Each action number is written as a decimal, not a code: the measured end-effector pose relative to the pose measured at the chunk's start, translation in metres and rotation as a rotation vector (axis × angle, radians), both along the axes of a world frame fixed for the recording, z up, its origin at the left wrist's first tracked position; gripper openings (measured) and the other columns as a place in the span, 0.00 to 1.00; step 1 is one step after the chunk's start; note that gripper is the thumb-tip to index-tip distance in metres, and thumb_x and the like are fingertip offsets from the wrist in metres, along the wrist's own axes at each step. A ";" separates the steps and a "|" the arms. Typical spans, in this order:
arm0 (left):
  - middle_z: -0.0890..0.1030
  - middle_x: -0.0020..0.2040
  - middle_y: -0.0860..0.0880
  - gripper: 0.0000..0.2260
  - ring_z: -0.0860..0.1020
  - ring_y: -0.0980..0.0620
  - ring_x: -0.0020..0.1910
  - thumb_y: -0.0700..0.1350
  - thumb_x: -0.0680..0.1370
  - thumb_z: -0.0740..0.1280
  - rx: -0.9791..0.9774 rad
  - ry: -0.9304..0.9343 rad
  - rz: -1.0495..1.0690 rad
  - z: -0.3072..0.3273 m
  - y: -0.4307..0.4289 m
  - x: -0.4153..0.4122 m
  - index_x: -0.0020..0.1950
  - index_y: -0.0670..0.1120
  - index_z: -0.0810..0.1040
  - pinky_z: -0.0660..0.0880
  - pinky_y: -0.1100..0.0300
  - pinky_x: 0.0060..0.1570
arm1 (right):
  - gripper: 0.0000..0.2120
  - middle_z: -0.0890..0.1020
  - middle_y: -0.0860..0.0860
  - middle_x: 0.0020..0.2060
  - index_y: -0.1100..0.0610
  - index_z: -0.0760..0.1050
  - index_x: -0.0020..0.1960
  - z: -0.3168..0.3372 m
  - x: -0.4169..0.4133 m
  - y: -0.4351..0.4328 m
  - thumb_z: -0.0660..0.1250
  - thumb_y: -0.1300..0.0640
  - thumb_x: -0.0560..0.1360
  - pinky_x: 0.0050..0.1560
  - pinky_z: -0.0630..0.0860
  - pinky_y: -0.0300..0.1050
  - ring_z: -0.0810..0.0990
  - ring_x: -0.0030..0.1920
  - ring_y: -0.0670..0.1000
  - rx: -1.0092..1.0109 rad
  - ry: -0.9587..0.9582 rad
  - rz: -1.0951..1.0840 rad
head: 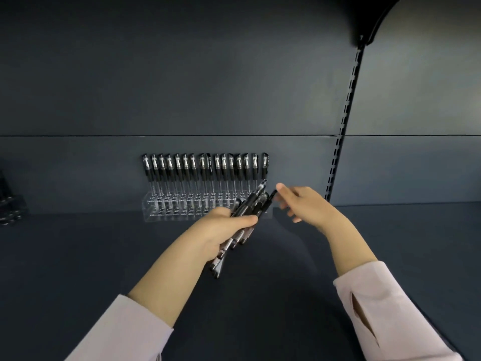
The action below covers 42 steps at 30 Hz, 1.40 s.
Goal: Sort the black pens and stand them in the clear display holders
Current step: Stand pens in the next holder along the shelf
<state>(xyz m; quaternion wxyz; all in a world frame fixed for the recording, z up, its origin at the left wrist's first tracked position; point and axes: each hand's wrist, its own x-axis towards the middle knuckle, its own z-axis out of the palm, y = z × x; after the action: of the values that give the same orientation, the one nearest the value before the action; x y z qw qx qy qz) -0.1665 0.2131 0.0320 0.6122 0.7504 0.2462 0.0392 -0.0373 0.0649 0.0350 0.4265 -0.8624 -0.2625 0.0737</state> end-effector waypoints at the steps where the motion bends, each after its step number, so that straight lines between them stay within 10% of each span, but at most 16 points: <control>1: 0.83 0.42 0.49 0.14 0.80 0.54 0.38 0.48 0.75 0.74 -0.030 -0.024 0.006 0.003 0.003 -0.004 0.55 0.42 0.79 0.75 0.63 0.34 | 0.23 0.83 0.54 0.45 0.60 0.78 0.53 0.001 -0.008 0.007 0.56 0.42 0.80 0.49 0.80 0.49 0.80 0.42 0.54 0.043 0.049 0.048; 10: 0.81 0.38 0.49 0.07 0.78 0.54 0.34 0.46 0.78 0.70 -0.084 -0.272 0.064 0.005 0.072 -0.043 0.47 0.42 0.82 0.74 0.61 0.38 | 0.07 0.78 0.54 0.35 0.58 0.76 0.41 0.009 -0.049 0.081 0.67 0.57 0.78 0.41 0.78 0.43 0.78 0.33 0.48 0.655 0.248 0.008; 15: 0.83 0.42 0.48 0.06 0.80 0.54 0.34 0.42 0.80 0.67 -0.189 -0.357 0.151 0.000 0.141 -0.074 0.51 0.40 0.80 0.77 0.62 0.32 | 0.13 0.82 0.55 0.41 0.52 0.64 0.61 0.019 -0.069 0.134 0.61 0.64 0.80 0.48 0.80 0.45 0.79 0.36 0.48 0.863 0.058 -0.109; 26: 0.86 0.46 0.47 0.04 0.84 0.54 0.39 0.41 0.80 0.66 -0.356 -0.491 0.246 -0.010 0.209 -0.103 0.54 0.42 0.77 0.80 0.61 0.38 | 0.22 0.79 0.53 0.41 0.46 0.60 0.70 0.017 -0.111 0.250 0.61 0.61 0.80 0.36 0.71 0.29 0.76 0.37 0.47 0.627 -0.471 -0.102; 42: 0.85 0.47 0.47 0.03 0.80 0.55 0.35 0.41 0.81 0.65 -0.346 -0.556 0.223 -0.014 0.208 -0.103 0.53 0.44 0.76 0.78 0.64 0.35 | 0.21 0.78 0.46 0.41 0.47 0.63 0.71 0.002 -0.106 0.266 0.61 0.60 0.80 0.35 0.72 0.32 0.77 0.36 0.44 0.512 -0.625 -0.084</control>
<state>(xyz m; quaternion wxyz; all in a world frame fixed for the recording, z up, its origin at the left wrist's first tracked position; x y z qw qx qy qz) -0.2694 0.4214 0.0176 0.7659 0.5647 0.1537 0.2664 -0.1429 0.3307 0.0370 0.5297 -0.7191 -0.3541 -0.2773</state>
